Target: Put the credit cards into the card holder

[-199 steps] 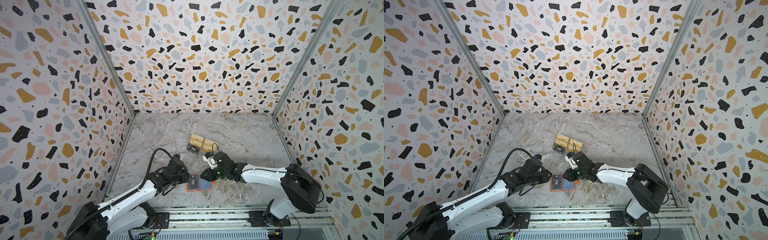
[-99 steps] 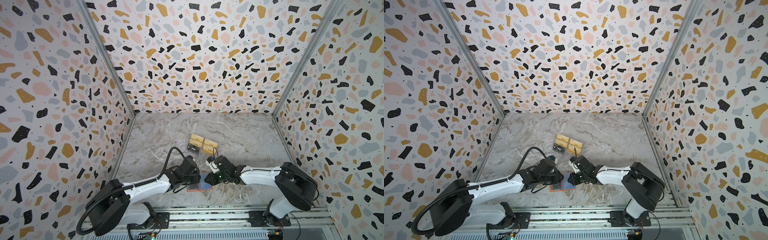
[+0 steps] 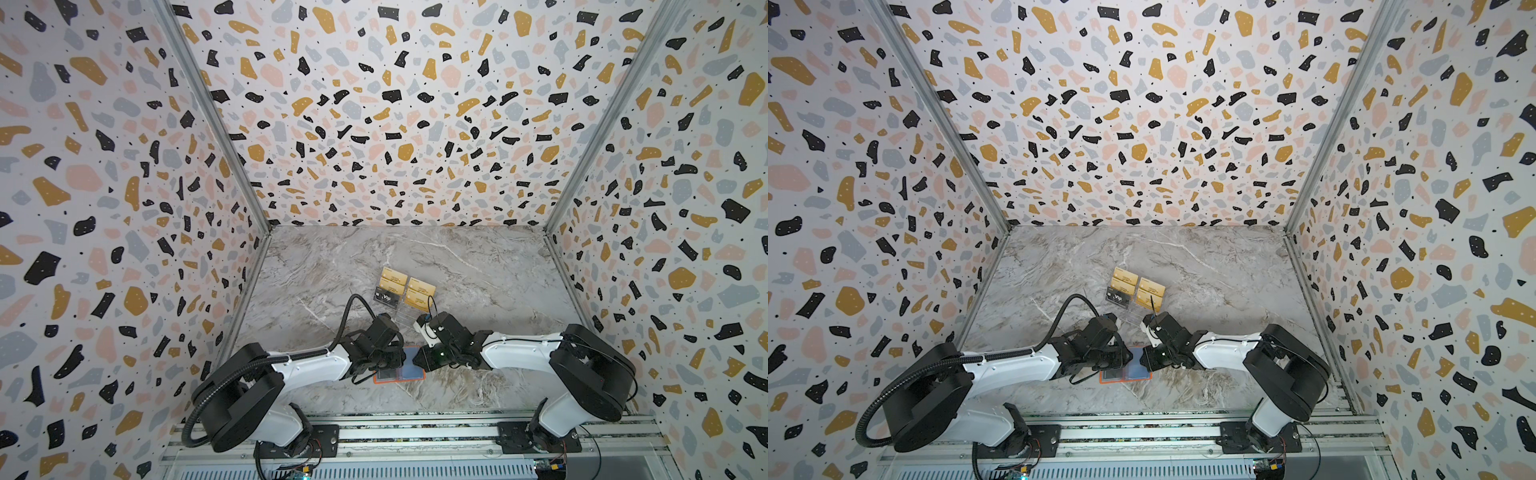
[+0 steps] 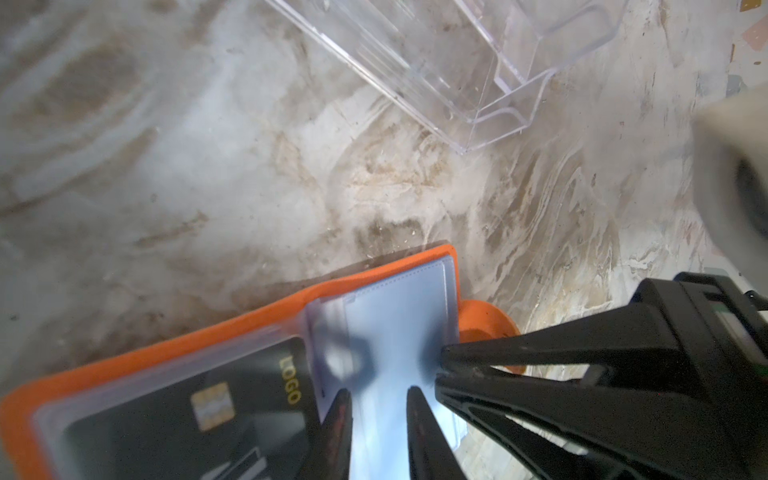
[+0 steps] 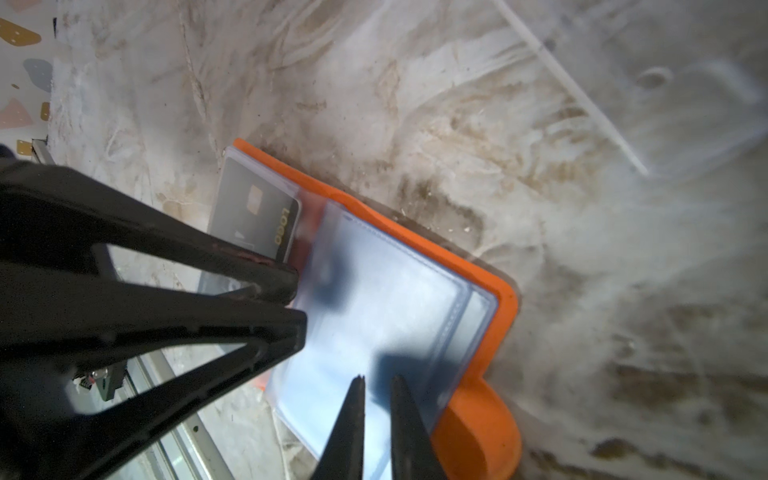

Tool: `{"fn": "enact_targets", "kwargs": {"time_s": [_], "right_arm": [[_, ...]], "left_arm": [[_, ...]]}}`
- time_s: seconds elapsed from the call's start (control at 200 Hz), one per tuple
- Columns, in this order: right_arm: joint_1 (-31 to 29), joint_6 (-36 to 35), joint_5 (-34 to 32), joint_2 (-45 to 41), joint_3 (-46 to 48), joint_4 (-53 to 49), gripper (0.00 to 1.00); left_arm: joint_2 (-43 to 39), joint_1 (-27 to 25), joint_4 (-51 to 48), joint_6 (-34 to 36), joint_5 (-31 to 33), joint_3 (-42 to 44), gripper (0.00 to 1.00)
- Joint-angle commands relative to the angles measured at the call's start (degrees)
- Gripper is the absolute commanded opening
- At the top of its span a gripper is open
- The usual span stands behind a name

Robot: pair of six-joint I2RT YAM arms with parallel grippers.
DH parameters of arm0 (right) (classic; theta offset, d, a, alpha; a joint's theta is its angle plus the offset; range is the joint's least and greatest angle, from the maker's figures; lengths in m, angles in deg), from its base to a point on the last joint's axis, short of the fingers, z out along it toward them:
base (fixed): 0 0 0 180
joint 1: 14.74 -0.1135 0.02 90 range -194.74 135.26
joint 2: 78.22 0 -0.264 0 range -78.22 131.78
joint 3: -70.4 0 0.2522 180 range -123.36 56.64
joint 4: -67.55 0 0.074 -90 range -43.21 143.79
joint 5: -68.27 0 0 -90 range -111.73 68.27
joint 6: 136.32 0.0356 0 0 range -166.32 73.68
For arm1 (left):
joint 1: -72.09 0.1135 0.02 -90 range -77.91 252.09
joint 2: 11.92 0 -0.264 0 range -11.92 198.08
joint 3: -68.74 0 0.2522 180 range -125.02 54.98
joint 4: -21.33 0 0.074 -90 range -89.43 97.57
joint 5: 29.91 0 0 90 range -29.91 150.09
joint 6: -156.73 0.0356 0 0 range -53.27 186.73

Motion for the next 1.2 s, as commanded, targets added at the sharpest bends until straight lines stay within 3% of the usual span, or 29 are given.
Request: {"fn": "enact_targets", "kwargs": {"time_s": [0.0, 0.506, 1.196], "right_arm": [[0.1, -0.4, -0.8, 0.0, 0.8, -0.8, 0.15], [0.1, 0.0, -0.7, 0.0, 0.8, -0.2, 0.15], [0.1, 0.4, -0.3, 0.4, 0.8, 0.4, 0.15]], "left_arm": [[0.3, -0.1, 2.1, -0.6, -0.5, 0.0, 0.26], [1.0, -0.1, 2.3, -1.6, 1.2, 1.5, 0.28], [0.6, -0.1, 13.0, -6.4, -5.5, 6.0, 0.34]]}}
